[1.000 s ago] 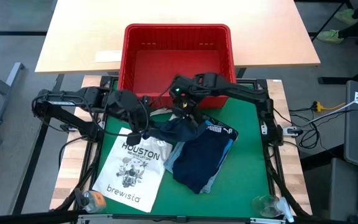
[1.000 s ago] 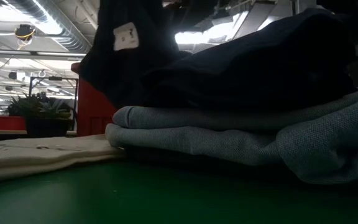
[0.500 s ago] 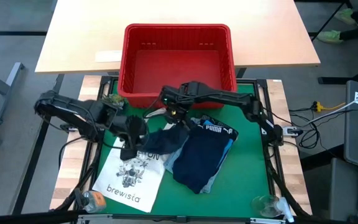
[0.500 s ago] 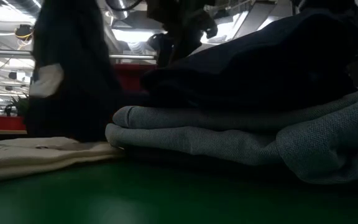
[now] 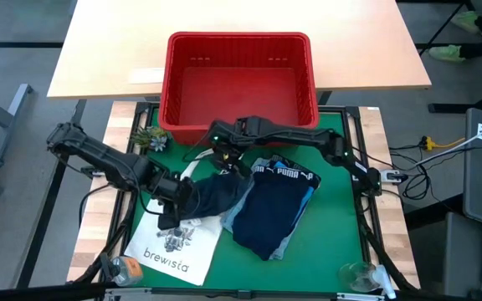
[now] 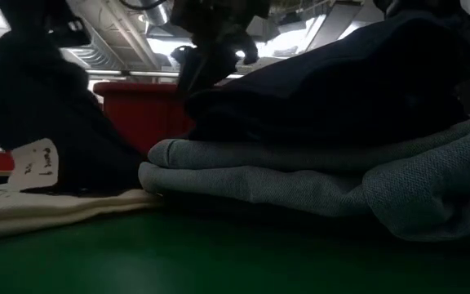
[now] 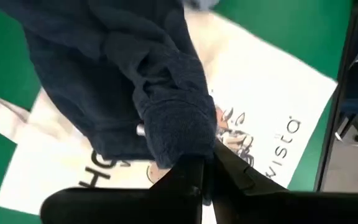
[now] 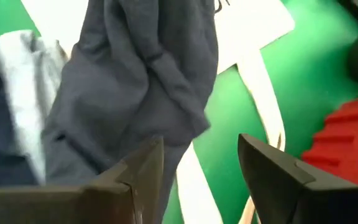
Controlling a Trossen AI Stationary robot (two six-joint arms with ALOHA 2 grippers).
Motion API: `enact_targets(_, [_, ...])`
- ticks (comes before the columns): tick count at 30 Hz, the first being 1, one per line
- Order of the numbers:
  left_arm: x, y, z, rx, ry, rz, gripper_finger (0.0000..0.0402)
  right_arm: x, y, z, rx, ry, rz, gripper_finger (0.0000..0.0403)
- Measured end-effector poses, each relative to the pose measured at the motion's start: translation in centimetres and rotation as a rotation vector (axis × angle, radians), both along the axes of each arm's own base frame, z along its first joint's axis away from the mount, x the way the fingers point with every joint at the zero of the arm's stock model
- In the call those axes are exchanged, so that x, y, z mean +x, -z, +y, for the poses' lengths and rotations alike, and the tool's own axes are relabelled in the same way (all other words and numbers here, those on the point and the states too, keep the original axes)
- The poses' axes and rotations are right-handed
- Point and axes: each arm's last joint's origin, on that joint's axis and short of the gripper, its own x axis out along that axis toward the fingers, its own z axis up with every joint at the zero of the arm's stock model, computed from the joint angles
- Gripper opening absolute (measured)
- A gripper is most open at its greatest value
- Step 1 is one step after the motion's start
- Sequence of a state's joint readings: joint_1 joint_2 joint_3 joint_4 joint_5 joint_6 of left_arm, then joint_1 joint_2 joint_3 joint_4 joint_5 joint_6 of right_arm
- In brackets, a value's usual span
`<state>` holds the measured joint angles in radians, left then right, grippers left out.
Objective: Fold Laundry from Bin
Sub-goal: Fold the gray short
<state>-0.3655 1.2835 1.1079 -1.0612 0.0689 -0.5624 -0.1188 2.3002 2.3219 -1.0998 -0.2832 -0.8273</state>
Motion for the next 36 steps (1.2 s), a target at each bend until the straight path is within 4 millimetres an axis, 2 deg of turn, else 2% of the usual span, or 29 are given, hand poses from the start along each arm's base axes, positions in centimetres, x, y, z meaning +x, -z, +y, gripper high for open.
enact_targets(5, [-0.4,0.8,-0.4,0.005,0.011,0.024,0.0006,1.5,2.1,1.3,-0.013,-0.045,-0.018,0.0205])
enact_targets(12, [-0.3,0.8,-0.6,0.0,0.017,0.011,0.0006,3.4,5.3,2.8,-0.052,-0.102,-0.041,0.0204])
enact_targets(17, [-0.3,0.7,-0.6,-0.004,0.019,0.004,0.0006,3.9,7.4,2.3,-0.14,-0.064,0.002,0.0204])
enact_targets(23, [-0.2,0.7,-0.7,-0.005,0.019,-0.001,0.0006,4.4,9.9,1.9,-0.164,-0.051,0.054,0.0204])
enact_targets(27, [-0.1,0.7,-0.7,-0.008,0.019,-0.01,0.0006,4.4,10.3,1.9,-0.164,-0.052,0.067,0.0203])
enact_targets(31, [-0.1,0.7,-0.7,-0.008,0.019,-0.015,0.0006,4.4,10.2,1.9,-0.165,-0.051,0.062,0.0174])
enact_targets(36, [0.0,0.7,-0.7,-0.007,0.012,-0.021,0.0006,4.3,10.2,1.9,-0.163,-0.052,0.075,0.0094])
